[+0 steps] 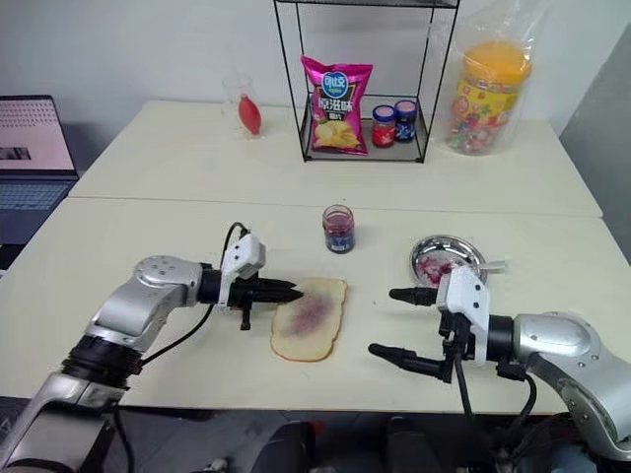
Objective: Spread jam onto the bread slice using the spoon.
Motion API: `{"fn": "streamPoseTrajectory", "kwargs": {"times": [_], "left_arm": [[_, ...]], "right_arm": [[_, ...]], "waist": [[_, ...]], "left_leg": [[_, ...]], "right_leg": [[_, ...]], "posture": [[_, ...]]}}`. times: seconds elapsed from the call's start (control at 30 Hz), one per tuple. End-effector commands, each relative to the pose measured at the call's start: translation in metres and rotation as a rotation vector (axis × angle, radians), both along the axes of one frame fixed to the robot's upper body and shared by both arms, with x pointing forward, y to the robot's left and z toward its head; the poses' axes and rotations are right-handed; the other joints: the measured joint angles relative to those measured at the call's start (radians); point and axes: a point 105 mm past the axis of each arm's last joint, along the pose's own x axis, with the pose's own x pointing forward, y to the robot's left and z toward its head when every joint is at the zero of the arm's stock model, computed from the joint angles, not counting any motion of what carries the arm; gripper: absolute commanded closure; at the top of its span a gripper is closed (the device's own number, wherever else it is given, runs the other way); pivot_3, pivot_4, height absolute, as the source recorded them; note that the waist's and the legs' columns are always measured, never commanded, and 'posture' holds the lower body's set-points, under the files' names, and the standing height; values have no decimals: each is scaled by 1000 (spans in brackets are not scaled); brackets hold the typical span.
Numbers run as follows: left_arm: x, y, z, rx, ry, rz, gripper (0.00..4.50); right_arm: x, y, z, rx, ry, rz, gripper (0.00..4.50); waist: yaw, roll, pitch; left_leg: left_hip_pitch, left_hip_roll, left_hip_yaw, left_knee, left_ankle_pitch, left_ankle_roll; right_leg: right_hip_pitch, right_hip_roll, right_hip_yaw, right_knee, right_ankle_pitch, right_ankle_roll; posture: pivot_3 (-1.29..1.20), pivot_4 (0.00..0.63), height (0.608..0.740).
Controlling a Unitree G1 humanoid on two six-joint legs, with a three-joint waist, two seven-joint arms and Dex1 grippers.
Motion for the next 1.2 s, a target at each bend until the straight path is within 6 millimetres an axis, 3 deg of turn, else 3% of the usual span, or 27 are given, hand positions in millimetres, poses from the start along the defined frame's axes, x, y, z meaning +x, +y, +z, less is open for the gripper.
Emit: {"fn": "streamPoseTrajectory", "kwargs": {"times": [0.03,0.23,0.3,0.7,0.83,0.93,1.0,1.17,1.2], "left_arm": [[6,-3,5,7,-53,-38,4489],[12,3,-1,33,-77,-7,4489],[14,5,-1,39,-89,12,3898],[22,34,14,34,-200,164,1467],[19,52,32,8,-266,228,1467],[9,64,58,-16,-350,245,1467],[5,63,62,22,-382,235,1128],[-24,35,72,92,-437,31,142],[-36,18,78,52,-423,-46,29]], "right_arm": [[-4,2,5,-14,-49,13,0],[-3,5,5,-11,-48,15,0],[-3,5,5,-10,-48,15,0],[1,1,10,12,-64,-10,0],[6,-4,14,26,-94,-64,0],[19,-19,26,83,-151,-214,0],[27,-31,31,109,-181,-304,0],[51,-77,39,165,-299,-632,0],[57,-95,36,206,-295,-751,0]], "waist": [[-5,0,0],[-4,0,0],[-4,0,0],[-5,0,0],[-4,0,0],[-4,0,0],[-3,0,0],[2,0,0],[2,0,0]], "left_leg": [[0,0,0,0,0,0],[-1,1,-1,2,0,0],[-1,1,0,3,0,0],[-1,1,0,4,0,0],[0,1,-1,4,0,0],[-1,1,0,4,0,0],[-1,1,0,4,0,0],[0,0,0,4,0,0],[0,0,0,4,0,0]], "right_leg": [[0,0,0,0,0,0],[-3,1,0,5,0,0],[-3,1,0,5,1,1],[-3,1,1,6,1,1],[-3,1,0,6,1,1],[-3,1,1,6,1,1],[-3,1,1,6,1,1],[-2,0,1,6,1,1],[-1,0,1,6,1,1]], "posture": [[0,150,740],[0,150,740],[0,150,740],[0,150,740],[0,150,740],[0,150,740],[0,150,740],[0,150,740],[0,150,740]]}}
